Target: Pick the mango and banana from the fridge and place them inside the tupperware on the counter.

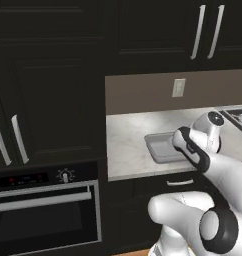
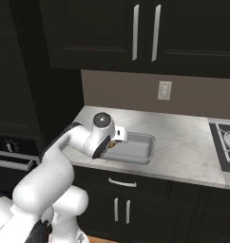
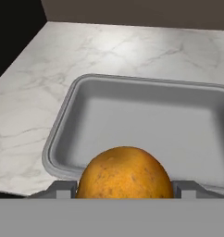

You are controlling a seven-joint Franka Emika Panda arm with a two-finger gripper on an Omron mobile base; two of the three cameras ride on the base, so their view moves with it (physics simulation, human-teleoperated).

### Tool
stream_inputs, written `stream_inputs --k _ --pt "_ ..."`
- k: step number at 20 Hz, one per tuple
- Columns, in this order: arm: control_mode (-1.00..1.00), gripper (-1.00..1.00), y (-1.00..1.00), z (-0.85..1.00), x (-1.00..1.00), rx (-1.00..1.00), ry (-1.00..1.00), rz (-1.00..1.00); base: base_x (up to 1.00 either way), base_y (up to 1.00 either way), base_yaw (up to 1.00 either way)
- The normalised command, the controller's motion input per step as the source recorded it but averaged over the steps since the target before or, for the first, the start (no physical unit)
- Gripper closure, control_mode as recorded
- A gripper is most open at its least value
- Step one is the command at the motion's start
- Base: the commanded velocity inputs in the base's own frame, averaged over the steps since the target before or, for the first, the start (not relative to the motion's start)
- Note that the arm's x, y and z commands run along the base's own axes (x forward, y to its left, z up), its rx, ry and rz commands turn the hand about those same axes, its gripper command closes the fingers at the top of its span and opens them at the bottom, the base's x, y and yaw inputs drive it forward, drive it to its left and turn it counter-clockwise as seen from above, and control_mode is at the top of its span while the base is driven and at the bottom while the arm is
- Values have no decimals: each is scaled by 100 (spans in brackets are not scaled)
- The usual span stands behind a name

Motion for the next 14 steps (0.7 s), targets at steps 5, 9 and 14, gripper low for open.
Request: stream_inputs --k 5,9,14 --pt "-100 100 -5 -52 47 0 -3 0 0 0 0" --pt "-100 100 -7 -35 50 0 0 0 0 0 0" --pt "-100 100 -17 -14 49 0 6 0 0 0 0"
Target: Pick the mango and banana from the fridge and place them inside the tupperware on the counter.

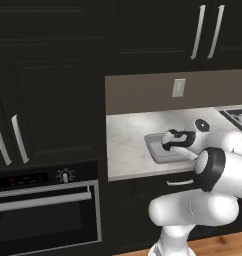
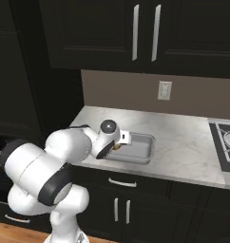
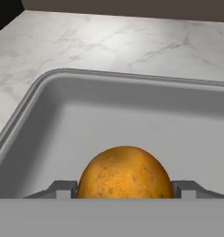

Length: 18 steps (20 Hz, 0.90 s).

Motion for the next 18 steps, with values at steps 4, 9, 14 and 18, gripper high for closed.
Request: stream_inputs --k 4,9,14,18 --pt "-100 100 -16 -9 44 0 10 0 0 0 0" --pt "-100 -100 0 -35 18 0 1 0 0 0 0" --pt "-100 -100 0 -11 5 0 0 0 0 0 0" --pt "-100 -100 -4 13 14 0 -1 0 0 0 0"
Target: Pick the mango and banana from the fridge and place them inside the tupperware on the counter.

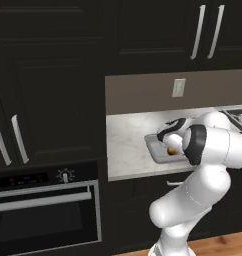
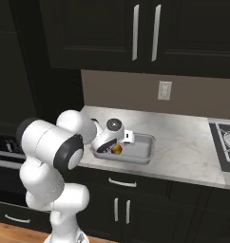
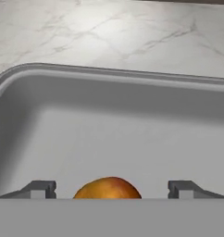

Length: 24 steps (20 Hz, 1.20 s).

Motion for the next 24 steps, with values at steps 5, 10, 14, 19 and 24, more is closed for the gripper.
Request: stream_inputs --k 5,10,14,19,24 --pt "-100 -100 -14 66 -2 0 0 0 0 0 0" --pt "-100 -100 -1 63 -65 -1 -1 -1 0 0 0" --pt "-100 -100 0 93 -74 -3 0 -2 0 0 0" --pt "-100 -100 0 100 -72 -6 0 0 0 0 0" --pt "-100 -100 0 87 -92 -7 -3 0 0 0 0"
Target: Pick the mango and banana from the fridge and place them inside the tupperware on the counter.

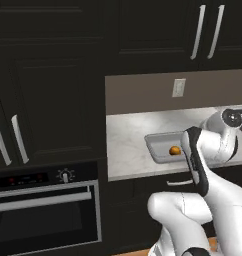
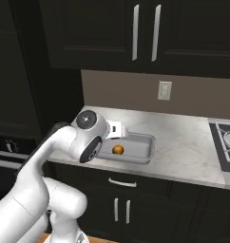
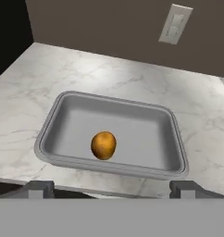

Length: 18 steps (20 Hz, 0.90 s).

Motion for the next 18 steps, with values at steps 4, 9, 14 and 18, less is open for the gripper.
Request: stream_inputs --k 4,9,14,18 --pt "-100 -100 6 67 -99 -5 -14 0 0 0 0" --pt "-100 -100 24 82 -74 -7 -17 0 0 0 0" --pt "-100 -100 46 80 -30 -9 -14 0 0 0 0" --pt "-100 -100 45 52 -10 -8 -1 0 0 0 0"
